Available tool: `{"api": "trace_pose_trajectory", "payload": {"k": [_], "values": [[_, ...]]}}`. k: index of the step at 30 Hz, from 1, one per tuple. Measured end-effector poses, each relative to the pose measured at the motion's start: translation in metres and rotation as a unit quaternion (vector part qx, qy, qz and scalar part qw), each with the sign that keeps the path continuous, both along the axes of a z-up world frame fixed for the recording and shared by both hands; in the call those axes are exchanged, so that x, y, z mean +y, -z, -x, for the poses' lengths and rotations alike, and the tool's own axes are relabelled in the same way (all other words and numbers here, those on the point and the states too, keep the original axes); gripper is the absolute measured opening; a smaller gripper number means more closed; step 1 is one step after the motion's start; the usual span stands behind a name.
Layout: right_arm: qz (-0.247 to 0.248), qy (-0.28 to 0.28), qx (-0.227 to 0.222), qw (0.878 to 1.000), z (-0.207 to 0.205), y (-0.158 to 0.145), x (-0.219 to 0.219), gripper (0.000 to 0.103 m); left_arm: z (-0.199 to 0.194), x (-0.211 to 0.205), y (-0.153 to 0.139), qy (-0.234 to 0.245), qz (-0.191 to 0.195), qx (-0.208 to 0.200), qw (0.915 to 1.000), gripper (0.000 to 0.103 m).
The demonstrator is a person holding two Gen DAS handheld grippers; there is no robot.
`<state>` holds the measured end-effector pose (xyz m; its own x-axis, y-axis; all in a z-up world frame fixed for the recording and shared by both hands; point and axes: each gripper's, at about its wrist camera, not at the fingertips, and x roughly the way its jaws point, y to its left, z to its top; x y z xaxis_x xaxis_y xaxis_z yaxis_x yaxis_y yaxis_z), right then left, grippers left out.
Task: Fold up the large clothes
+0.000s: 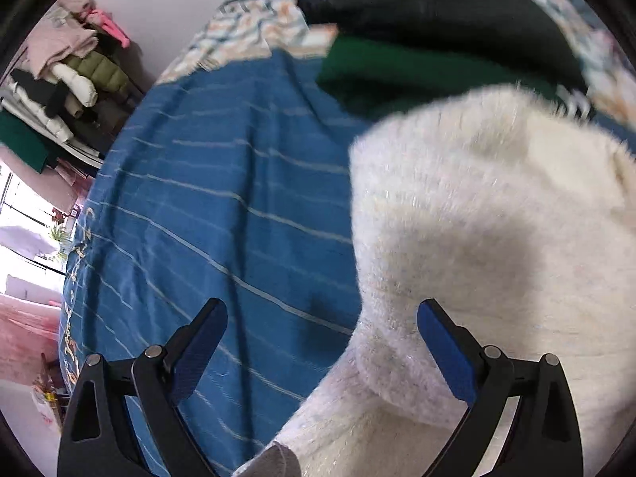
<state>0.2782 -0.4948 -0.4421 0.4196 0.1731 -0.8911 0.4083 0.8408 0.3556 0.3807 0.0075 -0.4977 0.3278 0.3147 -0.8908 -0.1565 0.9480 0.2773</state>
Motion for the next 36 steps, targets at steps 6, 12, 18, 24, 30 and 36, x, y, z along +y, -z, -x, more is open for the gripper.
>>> {"api": "trace_pose_trajectory", "payload": {"k": [6, 12, 18, 24, 30, 36], "values": [[-0.097, -0.104, 0.041, 0.989, -0.039, 0.046, 0.058, 0.042, -0.02, -0.011, 0.018, 0.015, -0.02, -0.005, 0.9997, 0.099], [-0.011, -0.1, 0.147, 0.984, -0.085, 0.119, 0.064, 0.0, -0.033, -0.007, 0.062, 0.032, -0.015, 0.008, 0.9993, 0.103], [-0.027, -0.063, 0.167, 0.984, -0.074, 0.089, 0.059, 0.018, -0.035, -0.003, 0.063, 0.043, 0.005, 0.0, 0.999, 0.103], [0.038, -0.087, 0.17, 0.981, 0.017, 0.02, 0.088, 0.056, 0.002, 0.01, 0.021, 0.031, 0.051, 0.005, 0.9982, 0.103], [0.084, -0.001, 0.245, 0.966, 0.13, 0.026, 0.04, 0.056, 0.098, -0.005, 0.004, 0.045, 0.05, 0.05, 0.9965, 0.103], [-0.015, 0.001, 0.26, 0.966, 0.187, 0.079, 0.014, 0.005, 0.154, -0.046, 0.029, 0.038, 0.052, 0.106, 0.9922, 0.103]]}}
